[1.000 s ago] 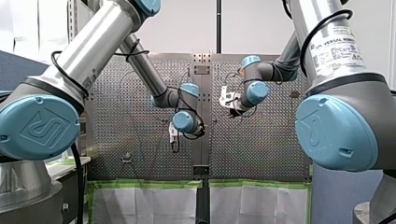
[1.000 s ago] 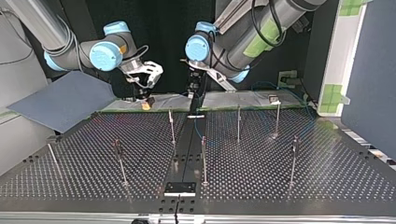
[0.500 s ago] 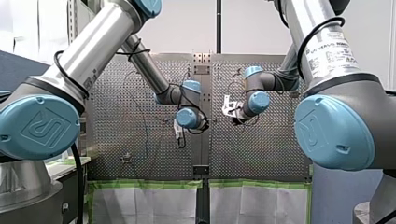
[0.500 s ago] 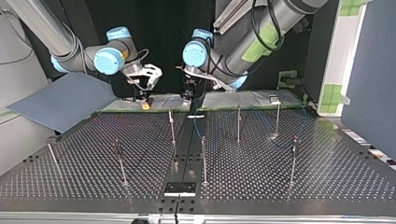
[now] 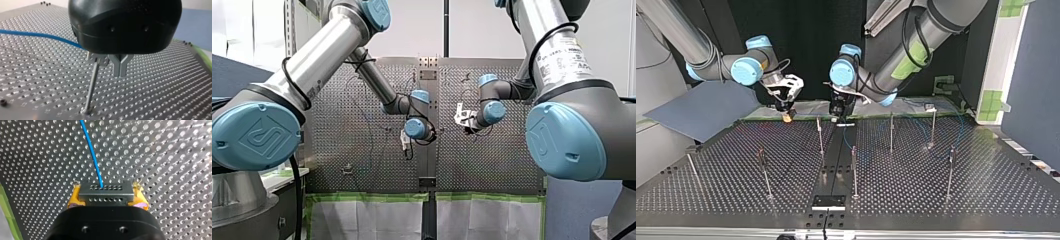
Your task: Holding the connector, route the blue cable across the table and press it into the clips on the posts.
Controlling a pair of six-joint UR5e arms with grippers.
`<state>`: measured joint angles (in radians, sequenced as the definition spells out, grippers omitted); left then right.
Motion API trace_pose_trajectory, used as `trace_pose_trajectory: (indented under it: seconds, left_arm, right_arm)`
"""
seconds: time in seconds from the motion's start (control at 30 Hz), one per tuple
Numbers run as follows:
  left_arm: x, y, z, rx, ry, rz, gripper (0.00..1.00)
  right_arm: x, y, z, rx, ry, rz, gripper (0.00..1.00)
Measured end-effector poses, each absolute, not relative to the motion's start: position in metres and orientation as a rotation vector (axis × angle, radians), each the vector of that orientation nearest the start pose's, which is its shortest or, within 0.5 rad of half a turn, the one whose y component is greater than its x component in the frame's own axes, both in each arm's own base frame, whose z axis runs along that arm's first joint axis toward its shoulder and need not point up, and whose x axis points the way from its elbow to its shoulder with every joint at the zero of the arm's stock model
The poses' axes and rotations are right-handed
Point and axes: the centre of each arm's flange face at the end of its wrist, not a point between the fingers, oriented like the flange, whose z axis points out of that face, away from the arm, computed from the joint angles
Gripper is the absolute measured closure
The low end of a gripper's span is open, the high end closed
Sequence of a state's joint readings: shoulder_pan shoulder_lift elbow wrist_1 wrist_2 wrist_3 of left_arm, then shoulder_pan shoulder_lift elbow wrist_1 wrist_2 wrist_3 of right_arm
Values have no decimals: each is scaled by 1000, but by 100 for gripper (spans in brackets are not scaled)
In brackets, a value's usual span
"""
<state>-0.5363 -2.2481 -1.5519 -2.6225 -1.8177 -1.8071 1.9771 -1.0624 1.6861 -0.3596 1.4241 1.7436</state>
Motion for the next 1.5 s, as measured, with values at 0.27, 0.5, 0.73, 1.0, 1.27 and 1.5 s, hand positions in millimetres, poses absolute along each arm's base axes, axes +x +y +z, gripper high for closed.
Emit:
trace_pose_trajectory:
  seconds: [0.27,0.5,0.73,1.0,1.27,1.5]
  left_arm:
    - [540,-427,164,46,1667,-372,100]
    - [561,-413,157,62,1693,-371,100]
    - [564,-416,143,96,1724,-366,100]
    - [570,-414,147,91,1718,-364,85]
    - [563,-416,144,115,1754,-339,0]
    - [552,-416,141,135,1805,-270,0]
  right_arm:
    - [365,-503,186,-2401,1701,-2125,100]
    - [356,-517,190,-2387,1728,-2149,100]
    - [347,-528,192,-2378,1752,-2165,100]
    - [340,-534,190,-2378,1775,-2161,100]
    - [335,-537,189,-2381,1789,-2160,100]
    - [334,-538,189,-2387,1787,-2161,100]
